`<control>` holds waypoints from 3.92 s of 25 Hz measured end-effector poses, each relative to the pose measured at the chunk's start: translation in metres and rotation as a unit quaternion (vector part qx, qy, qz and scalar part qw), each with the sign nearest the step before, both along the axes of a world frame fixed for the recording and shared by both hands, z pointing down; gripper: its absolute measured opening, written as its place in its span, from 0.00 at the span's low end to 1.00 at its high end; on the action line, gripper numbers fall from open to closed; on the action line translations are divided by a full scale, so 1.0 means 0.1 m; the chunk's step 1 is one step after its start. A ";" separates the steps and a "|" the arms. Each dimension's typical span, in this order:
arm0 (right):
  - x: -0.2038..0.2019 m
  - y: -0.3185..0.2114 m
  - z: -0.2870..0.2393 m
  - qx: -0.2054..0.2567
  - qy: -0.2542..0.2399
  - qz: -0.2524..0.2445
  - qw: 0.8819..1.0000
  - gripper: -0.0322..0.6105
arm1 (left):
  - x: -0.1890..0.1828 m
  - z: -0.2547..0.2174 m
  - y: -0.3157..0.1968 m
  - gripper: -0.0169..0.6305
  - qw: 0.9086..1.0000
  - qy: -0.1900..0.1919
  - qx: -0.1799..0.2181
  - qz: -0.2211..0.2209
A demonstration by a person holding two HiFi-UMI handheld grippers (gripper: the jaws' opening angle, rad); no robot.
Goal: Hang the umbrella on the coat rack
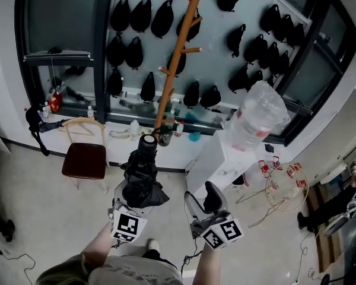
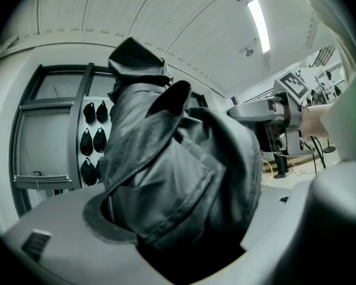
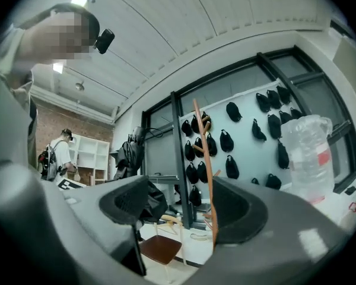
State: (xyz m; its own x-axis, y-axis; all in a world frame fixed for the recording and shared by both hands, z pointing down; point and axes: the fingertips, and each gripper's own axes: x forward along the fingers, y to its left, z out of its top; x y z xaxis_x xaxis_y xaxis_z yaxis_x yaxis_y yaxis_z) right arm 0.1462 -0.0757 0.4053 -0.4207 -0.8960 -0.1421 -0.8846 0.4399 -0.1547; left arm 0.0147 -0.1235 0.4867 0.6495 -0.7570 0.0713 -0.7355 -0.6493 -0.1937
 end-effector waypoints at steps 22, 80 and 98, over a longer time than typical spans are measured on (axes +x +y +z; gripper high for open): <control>0.07 -0.76 -0.29 0.005 0.026 -0.369 0.929 0.56 | 1.50 0.05 -0.41 0.63 1.000 -0.008 0.027 0.005; 0.15 -3.09 -0.98 0.057 0.093 -0.257 0.960 0.35 | 1.13 0.07 -2.16 0.72 0.992 -0.020 -0.079 0.093; 0.07 -3.50 -1.29 0.088 0.086 -0.355 0.927 0.35 | 1.30 -0.05 -2.49 0.72 0.996 -0.021 -0.077 0.034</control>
